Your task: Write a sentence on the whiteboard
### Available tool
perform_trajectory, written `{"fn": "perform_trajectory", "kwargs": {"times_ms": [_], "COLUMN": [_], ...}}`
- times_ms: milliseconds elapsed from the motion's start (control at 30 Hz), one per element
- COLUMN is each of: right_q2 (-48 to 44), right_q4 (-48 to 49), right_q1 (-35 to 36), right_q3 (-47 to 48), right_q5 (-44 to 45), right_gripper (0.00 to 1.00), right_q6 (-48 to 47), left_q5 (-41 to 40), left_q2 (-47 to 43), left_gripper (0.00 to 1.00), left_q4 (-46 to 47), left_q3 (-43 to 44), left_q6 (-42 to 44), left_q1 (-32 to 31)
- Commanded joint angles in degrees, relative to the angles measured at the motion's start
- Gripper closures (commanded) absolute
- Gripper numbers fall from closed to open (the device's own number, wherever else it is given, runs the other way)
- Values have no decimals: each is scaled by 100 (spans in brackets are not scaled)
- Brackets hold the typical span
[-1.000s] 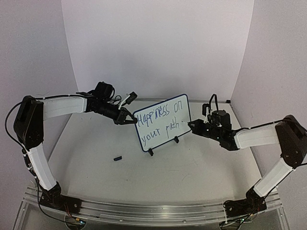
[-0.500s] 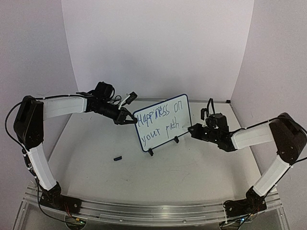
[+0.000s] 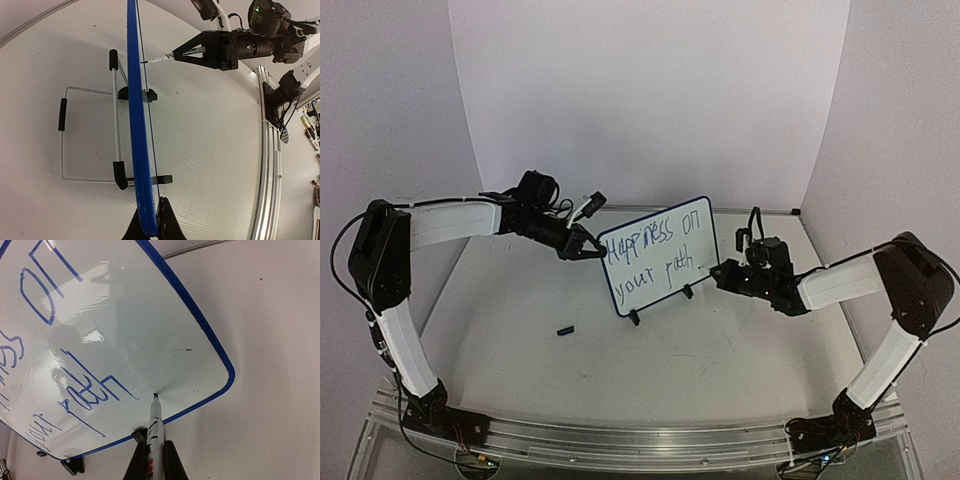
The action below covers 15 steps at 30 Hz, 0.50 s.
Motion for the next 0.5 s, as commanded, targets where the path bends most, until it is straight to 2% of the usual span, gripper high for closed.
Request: {"fn": "perform_trajectory", "kwargs": {"times_ms": [0,267,467], "right_q2": [120,56,-662], "right_q4": [134,157,123], "right_q1": [-23,-25,-28], "right_q3": [209,182,-220], "right_q5": [-13,7,394], "right_gripper": [100,100,100], "right_q6": [-77,-63,-9], "left_q5": [-546,-553,-385], "left_q2": [123,130,120], "left_gripper": [100,100,100], "left_q4": [-588,-589,-579], "left_q3": [-109,-109,-65], "left_q6": [351,351,263], "left_q1": [-161,-161,-160]}}
